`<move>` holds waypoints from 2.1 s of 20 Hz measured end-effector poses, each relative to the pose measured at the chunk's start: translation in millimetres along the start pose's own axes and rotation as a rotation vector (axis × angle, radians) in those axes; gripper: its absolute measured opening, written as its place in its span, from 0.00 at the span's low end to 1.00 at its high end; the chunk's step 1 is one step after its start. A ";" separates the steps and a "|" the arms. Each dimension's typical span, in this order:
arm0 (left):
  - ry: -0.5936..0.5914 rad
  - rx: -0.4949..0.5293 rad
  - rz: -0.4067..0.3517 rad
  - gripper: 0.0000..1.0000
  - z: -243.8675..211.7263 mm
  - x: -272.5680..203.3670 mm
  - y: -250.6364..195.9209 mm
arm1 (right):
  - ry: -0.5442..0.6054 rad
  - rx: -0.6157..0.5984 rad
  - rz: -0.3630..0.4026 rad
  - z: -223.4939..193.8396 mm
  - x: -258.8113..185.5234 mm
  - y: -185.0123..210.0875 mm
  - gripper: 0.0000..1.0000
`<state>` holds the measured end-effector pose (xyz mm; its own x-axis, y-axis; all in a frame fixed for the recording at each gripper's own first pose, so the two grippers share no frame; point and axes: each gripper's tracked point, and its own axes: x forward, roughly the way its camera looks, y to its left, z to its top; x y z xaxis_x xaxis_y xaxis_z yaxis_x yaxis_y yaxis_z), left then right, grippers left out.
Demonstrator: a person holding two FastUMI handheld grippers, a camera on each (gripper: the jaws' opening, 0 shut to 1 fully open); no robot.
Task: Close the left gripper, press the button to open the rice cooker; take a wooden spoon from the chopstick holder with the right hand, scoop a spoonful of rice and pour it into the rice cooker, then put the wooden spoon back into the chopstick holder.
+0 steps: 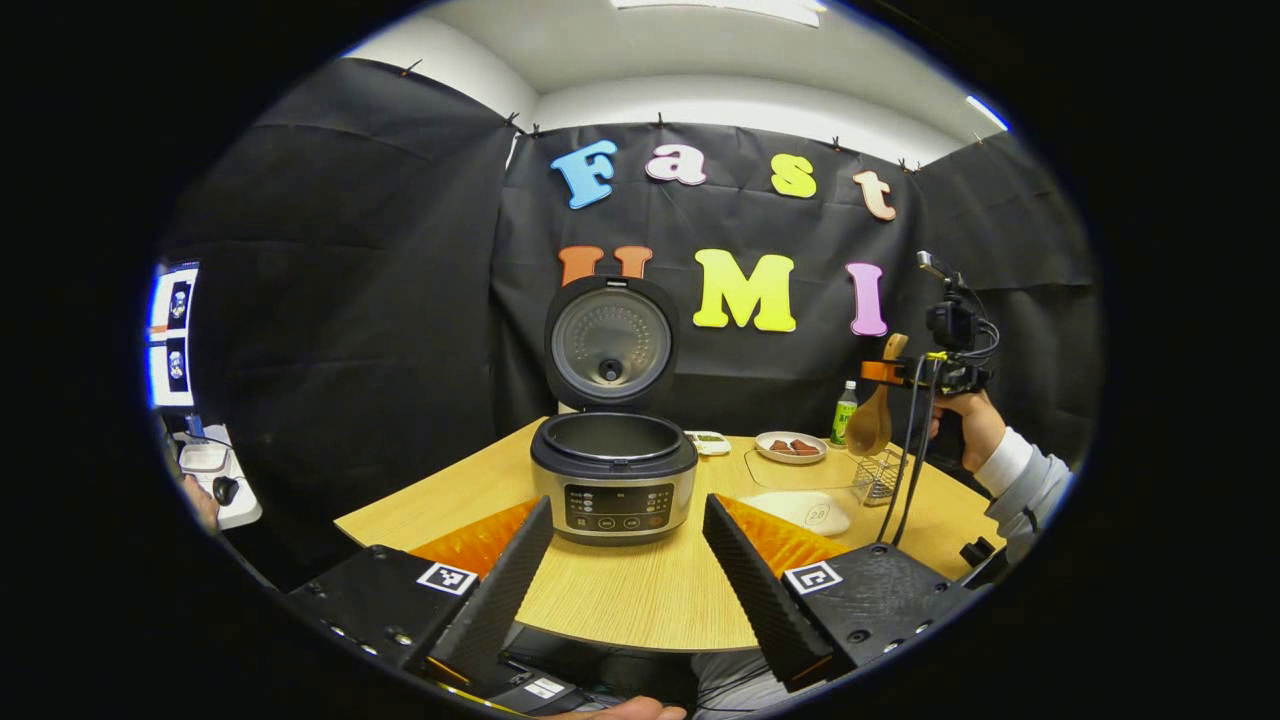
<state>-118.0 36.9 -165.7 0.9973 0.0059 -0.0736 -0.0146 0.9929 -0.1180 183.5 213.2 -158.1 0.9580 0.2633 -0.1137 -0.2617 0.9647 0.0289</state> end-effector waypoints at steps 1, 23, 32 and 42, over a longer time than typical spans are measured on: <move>0.001 -0.004 0.001 0.96 -1.0 -0.6 2.2 | 0.004 -0.015 -0.008 -8.5 3.5 7.3 0.16; 0.046 -0.019 0.032 0.95 -23.5 9.1 17.9 | 0.254 0.325 0.234 -150.6 26.4 105.2 0.16; 0.062 -0.014 0.034 0.95 -28.4 11.0 17.8 | 0.352 0.666 0.257 -137.4 30.3 77.5 0.16; 0.063 -0.007 0.033 0.95 -26.1 8.7 14.2 | 0.225 1.060 0.197 -90.1 14.2 -8.1 0.15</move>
<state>-111.4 47.9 -193.9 0.9897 0.0312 -0.1397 -0.0484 0.9915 -0.1210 188.7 208.9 -249.4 0.8388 0.5107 -0.1889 -0.0710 0.4466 0.8919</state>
